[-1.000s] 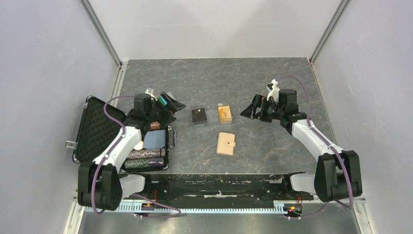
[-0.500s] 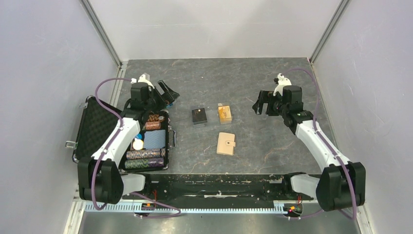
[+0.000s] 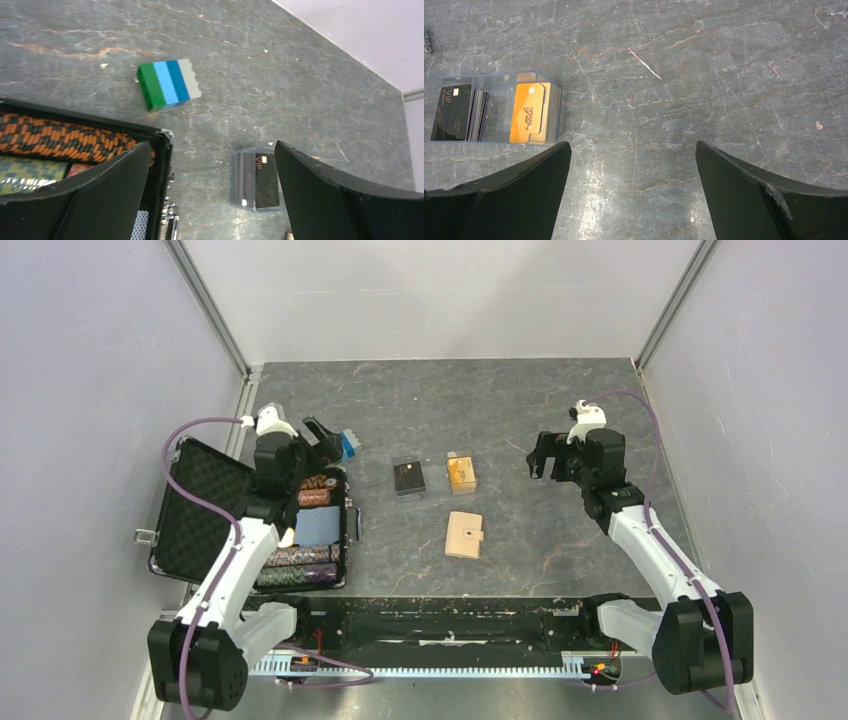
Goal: Put the credit cards into the card holder
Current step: Reset both arms
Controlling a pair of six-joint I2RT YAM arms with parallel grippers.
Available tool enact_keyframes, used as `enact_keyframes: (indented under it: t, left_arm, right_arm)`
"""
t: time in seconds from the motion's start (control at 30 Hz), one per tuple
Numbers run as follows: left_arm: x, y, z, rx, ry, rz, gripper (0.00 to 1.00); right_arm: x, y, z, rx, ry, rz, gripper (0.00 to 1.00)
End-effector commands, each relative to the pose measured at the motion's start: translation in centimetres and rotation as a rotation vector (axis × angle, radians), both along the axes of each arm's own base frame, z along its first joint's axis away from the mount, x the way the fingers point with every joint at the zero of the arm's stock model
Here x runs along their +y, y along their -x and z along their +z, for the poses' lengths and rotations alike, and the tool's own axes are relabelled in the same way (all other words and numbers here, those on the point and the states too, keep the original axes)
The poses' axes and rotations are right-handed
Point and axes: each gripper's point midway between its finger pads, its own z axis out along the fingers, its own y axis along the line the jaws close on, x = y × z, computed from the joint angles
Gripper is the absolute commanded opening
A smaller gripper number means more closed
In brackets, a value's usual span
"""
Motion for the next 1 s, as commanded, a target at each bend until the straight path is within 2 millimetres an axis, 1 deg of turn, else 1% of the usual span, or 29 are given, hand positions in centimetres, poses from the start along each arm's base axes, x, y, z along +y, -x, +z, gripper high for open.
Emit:
enact_keyframes:
  t: [0.0, 0.17, 0.4, 0.63, 0.77, 0.97]
  left_arm:
    - [2.4, 0.4, 1.3, -0.13, -0.075, 0.09, 1.0]
    - [2.7, 1.4, 1.0, -0.18, -0.099, 0.089, 1.0]
    - [2.9, 2.5, -0.3, -0.187, -0.149, 0.064, 1.0]
    - [3.1, 2.8, -1.8, -0.157, -0.184, 0.055, 1.0]
    - [3.3, 3.0, -2.4, -0.139, -0.193, 0.065, 1.0]
    - [3.6, 3.2, -3.0, -0.125, -0.202, 0.077, 1.0]
  right_arm:
    - [-0.5, -0.8, 2.1, -0.116, 0.007, -0.022, 0.98]
    - [-0.7, -0.2, 1.5, -0.126, 0.006, -0.028, 0.98]
    - [-1.0, 1.0, 0.8, -0.165, -0.029, -0.059, 0.98]
    - [-1.4, 2.3, -1.0, -0.191, -0.033, -0.078, 0.98]
    - [-1.7, 2.5, -1.7, -0.186, -0.004, -0.074, 0.98]
    - [-1.6, 2.3, -1.7, -0.186, 0.005, -0.066, 0.98]
